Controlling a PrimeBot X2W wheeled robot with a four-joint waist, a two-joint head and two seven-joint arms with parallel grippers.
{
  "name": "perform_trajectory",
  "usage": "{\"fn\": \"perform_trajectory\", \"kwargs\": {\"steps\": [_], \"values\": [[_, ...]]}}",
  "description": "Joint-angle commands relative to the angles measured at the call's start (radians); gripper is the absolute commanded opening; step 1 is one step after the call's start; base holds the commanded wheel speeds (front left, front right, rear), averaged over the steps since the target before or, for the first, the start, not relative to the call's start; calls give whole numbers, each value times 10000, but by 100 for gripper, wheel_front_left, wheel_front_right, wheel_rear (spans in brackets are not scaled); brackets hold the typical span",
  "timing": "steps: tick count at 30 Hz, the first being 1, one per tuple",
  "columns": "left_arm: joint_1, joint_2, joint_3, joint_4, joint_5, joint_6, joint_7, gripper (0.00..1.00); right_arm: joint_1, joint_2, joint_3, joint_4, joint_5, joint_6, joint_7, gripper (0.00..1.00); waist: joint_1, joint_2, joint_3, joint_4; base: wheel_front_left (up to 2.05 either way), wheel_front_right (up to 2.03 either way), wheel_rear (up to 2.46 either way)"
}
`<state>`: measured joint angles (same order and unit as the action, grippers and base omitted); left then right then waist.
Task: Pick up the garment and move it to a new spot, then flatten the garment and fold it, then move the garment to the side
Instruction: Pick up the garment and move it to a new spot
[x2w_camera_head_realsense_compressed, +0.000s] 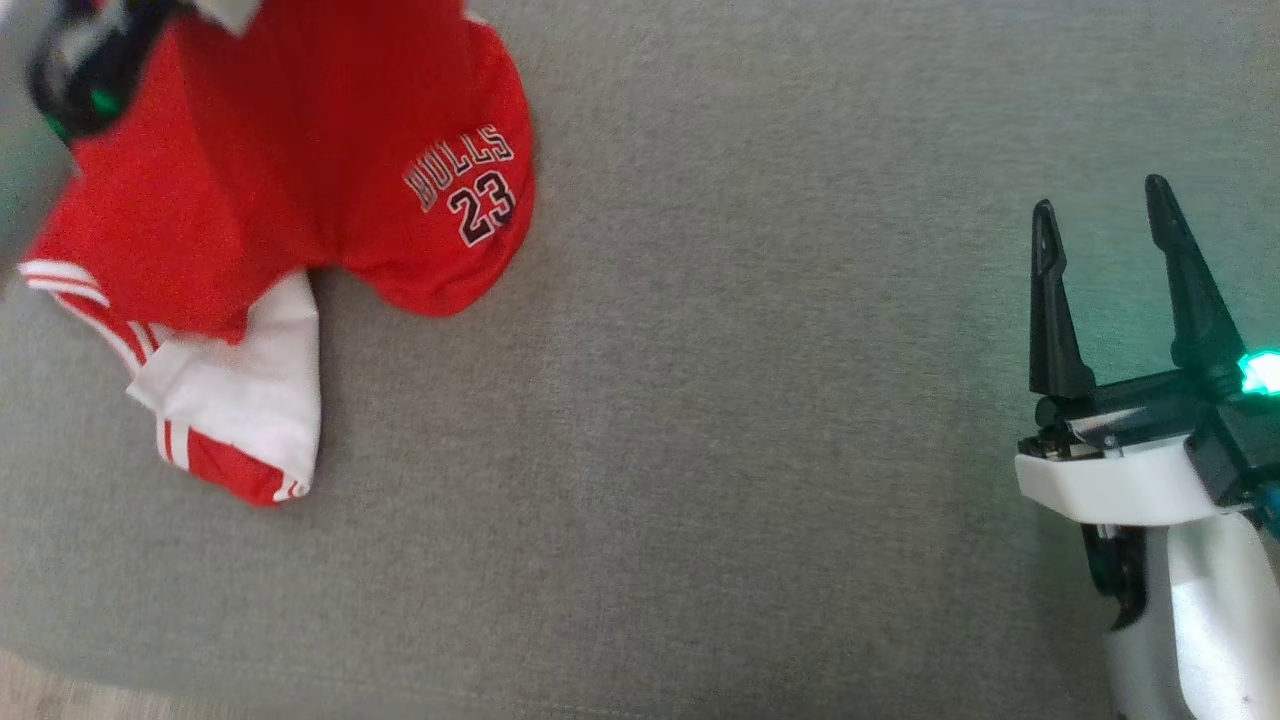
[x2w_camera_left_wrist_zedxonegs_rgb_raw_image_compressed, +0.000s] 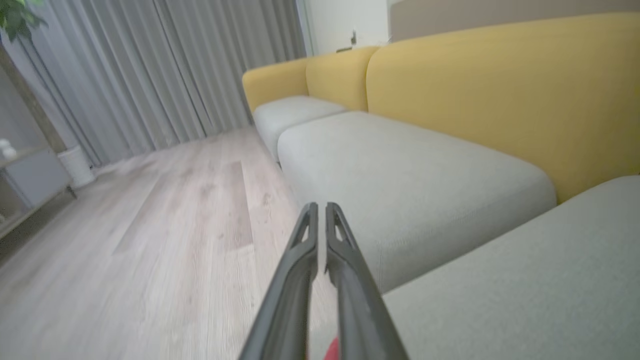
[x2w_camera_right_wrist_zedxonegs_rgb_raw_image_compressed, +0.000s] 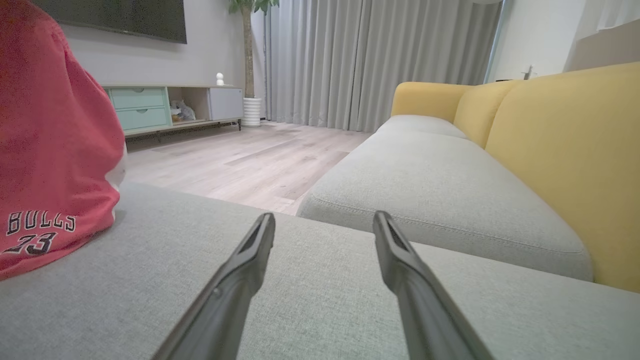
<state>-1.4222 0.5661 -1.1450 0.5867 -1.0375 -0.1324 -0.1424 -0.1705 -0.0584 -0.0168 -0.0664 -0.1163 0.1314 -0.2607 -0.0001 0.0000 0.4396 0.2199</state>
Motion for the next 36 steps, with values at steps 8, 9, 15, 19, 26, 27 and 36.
{"fn": "perform_trajectory", "kwargs": {"steps": [8,9,15,19,26,27,36], "values": [[-2572,462,-432,-749,180,18,230,0,-42,80,355,-70,1197,-7,-11,100,1,0,-1238,-1364,0,0,0],[-2788,395,-452,-760,167,18,193,0,-28,81,381,-57,1336,-7,-11,100,1,0,-1316,-1545,0,0,0],[-4053,-442,-592,-495,537,17,-251,0,63,81,559,18,2024,-7,-11,100,1,0,-1626,-2653,0,0,0],[-4711,-1415,-589,-12,702,17,-494,0,60,81,539,-29,2346,-7,-11,100,1,0,-1645,-3301,0,0,0],[-3476,-2481,-1053,-81,387,17,-765,0,-103,81,379,-333,2686,-7,-11,100,1,0,-1260,-3961,0,0,0],[-2930,-2431,-1134,-183,394,17,-814,0,-127,81,365,-351,2722,-7,-11,100,1,0,-1215,-4023,0,0,0],[3834,-1470,-322,-884,192,832,-1186,0,44,81,87,-423,2787,-7,-11,100,1,0,-1137,-3895,0,0,0]]}}
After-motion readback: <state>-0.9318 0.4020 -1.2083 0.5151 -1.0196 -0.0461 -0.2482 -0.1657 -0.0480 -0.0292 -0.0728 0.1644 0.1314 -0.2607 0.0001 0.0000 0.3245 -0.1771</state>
